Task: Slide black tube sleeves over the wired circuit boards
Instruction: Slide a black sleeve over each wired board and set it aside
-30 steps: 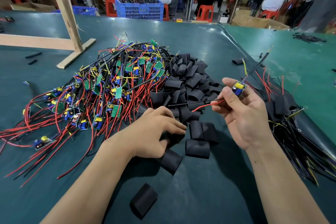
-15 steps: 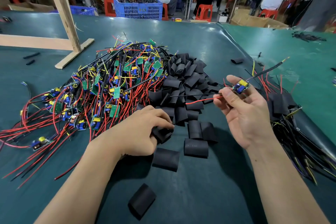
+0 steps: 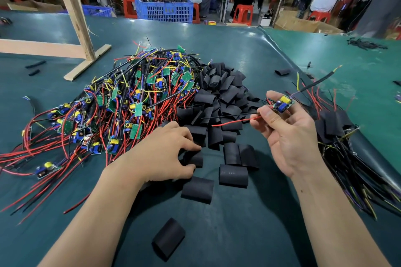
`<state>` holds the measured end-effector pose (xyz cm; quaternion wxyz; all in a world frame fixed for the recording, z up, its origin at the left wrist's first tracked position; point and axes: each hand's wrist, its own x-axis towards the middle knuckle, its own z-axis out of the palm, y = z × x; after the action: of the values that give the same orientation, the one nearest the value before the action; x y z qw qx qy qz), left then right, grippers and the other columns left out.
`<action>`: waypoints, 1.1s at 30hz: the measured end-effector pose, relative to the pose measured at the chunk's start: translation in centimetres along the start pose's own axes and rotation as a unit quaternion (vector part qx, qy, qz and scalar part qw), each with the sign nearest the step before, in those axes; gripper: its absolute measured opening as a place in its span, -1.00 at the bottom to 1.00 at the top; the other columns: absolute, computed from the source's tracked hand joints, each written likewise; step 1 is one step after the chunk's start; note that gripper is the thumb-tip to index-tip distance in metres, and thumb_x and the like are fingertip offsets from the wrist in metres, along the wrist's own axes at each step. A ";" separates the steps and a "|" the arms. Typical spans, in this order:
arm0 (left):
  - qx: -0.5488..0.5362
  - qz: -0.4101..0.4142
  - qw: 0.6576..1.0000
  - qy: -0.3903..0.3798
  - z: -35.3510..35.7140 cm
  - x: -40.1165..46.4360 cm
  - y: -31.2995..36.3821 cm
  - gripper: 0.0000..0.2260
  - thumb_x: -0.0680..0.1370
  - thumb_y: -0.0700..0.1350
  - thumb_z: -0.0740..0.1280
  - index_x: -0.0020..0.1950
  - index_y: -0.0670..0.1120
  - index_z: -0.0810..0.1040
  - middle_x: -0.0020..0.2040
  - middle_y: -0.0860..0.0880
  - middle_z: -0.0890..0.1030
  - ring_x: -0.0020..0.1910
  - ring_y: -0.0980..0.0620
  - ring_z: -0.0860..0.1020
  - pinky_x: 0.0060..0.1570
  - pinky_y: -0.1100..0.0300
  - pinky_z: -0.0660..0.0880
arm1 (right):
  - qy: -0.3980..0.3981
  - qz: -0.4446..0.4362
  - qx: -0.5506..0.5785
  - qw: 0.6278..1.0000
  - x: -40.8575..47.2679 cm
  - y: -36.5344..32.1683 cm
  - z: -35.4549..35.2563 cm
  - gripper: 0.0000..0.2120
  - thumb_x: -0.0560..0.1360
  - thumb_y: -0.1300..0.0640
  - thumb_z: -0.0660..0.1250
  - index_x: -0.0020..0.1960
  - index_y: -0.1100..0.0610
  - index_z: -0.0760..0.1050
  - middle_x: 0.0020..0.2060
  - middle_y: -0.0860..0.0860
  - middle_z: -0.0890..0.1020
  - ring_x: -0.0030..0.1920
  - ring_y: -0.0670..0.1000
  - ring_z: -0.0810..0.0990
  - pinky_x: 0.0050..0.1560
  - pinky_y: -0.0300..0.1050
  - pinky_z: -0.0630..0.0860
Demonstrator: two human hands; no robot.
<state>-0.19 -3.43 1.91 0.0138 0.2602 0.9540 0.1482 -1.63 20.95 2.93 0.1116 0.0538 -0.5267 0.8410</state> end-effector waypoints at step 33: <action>-0.213 0.073 0.938 0.262 -0.7 -0.9 1.8 -0.64 0.40 -0.23 0.41 0.19 -0.11 0.64 -0.19 -0.04 0.64 -0.32 -0.01 0.54 -0.27 0.18 0.50 | -0.006 -0.107 -0.127 0.986 -0.6 0.4 1.0 -0.69 0.51 0.43 0.34 0.09 0.07 0.56 -0.26 -0.07 0.61 -0.24 -0.01 0.68 -0.13 -0.18 0.63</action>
<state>1.41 -2.58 3.04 -0.1922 0.2726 0.8483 0.4114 -1.21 19.75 2.88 0.2040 0.1006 -0.6210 0.7501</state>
